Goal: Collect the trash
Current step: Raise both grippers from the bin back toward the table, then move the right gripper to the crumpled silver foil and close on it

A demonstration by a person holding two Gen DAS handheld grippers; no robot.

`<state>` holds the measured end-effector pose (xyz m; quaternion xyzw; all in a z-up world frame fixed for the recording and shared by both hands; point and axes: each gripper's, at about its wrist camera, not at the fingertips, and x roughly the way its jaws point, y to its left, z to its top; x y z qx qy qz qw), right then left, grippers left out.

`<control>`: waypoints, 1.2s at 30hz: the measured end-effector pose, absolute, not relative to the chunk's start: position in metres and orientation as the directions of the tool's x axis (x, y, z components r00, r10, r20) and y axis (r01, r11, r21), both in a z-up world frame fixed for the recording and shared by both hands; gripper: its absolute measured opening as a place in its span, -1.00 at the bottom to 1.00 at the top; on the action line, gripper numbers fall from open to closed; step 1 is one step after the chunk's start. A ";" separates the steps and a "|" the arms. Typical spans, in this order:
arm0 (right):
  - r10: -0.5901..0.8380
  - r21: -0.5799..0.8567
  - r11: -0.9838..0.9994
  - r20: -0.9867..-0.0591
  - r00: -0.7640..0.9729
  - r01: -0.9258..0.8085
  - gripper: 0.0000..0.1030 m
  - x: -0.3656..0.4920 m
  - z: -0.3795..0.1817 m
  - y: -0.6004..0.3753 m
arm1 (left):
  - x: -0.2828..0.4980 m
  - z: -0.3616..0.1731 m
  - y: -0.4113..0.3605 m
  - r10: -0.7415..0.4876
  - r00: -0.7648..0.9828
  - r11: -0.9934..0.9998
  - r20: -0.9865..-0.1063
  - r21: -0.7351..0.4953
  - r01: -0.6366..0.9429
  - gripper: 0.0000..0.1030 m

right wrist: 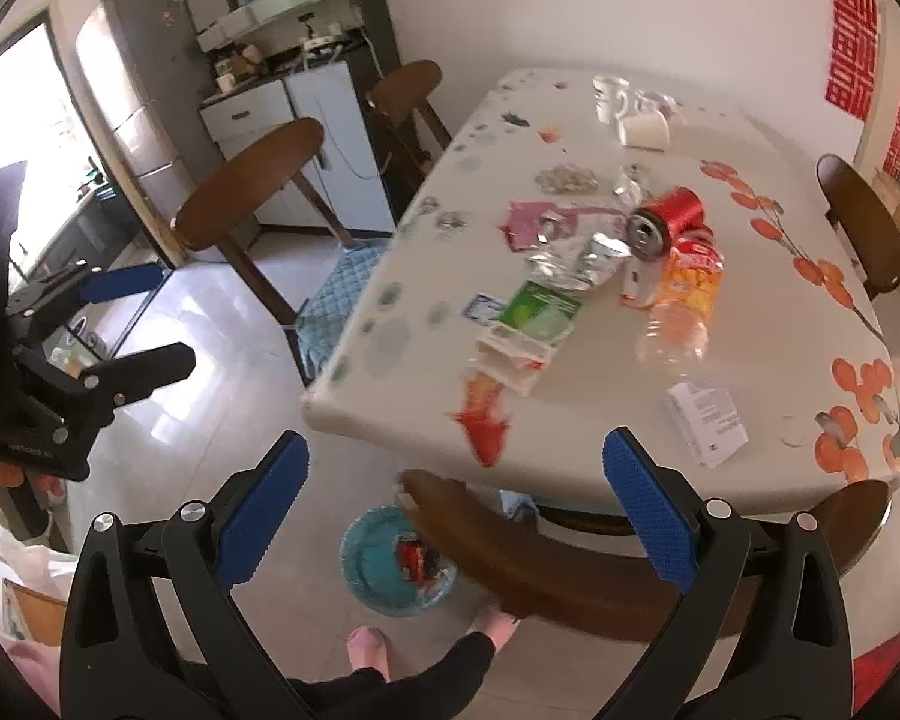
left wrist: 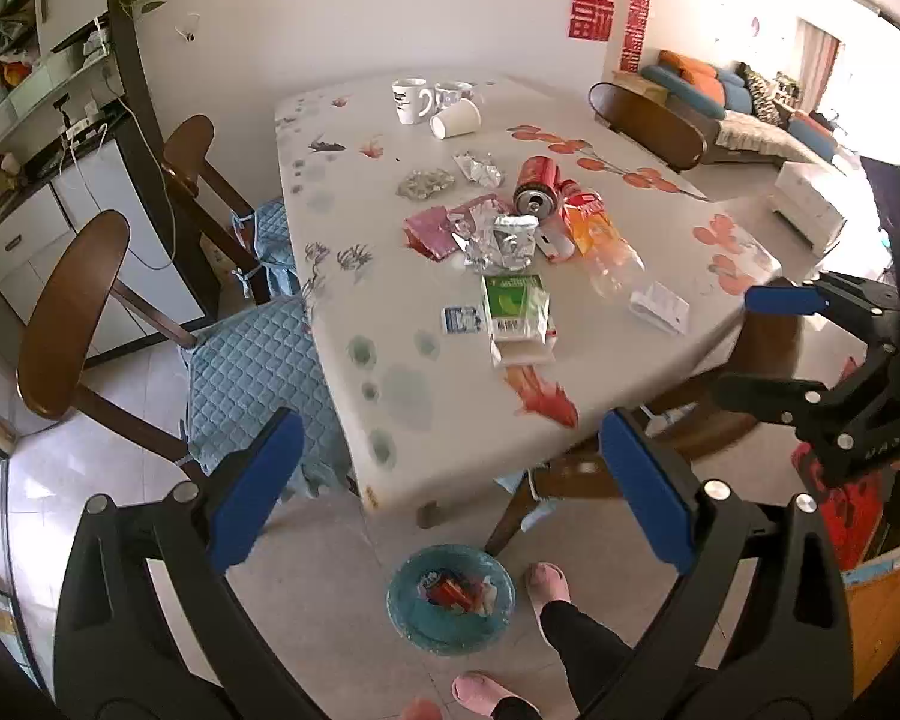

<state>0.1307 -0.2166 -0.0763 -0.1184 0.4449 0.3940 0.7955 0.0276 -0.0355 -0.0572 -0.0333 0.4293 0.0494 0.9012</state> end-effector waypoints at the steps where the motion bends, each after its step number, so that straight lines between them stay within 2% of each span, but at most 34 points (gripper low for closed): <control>1: 0.526 0.170 0.659 -0.801 0.287 -0.733 0.89 0.139 -0.077 -0.220 | 0.032 -0.057 -0.036 0.062 0.626 0.992 -0.777 -0.021 -0.123 0.88; 14: 0.552 0.211 0.641 -0.795 0.252 -0.737 0.89 0.256 -0.094 -0.227 | 0.140 -0.077 -0.048 0.091 0.584 0.984 -0.807 -0.018 -0.177 0.88; 25: 0.573 0.257 0.600 -0.798 0.184 -0.757 0.89 0.318 -0.113 -0.185 | 0.180 -0.103 -0.044 0.113 0.548 0.987 -0.829 0.028 -0.161 0.88; 36: 0.562 0.297 0.610 -0.815 0.138 -0.735 0.89 0.365 -0.151 -0.149 | 0.208 -0.116 -0.015 0.121 0.531 0.969 -0.839 -0.016 -0.246 0.88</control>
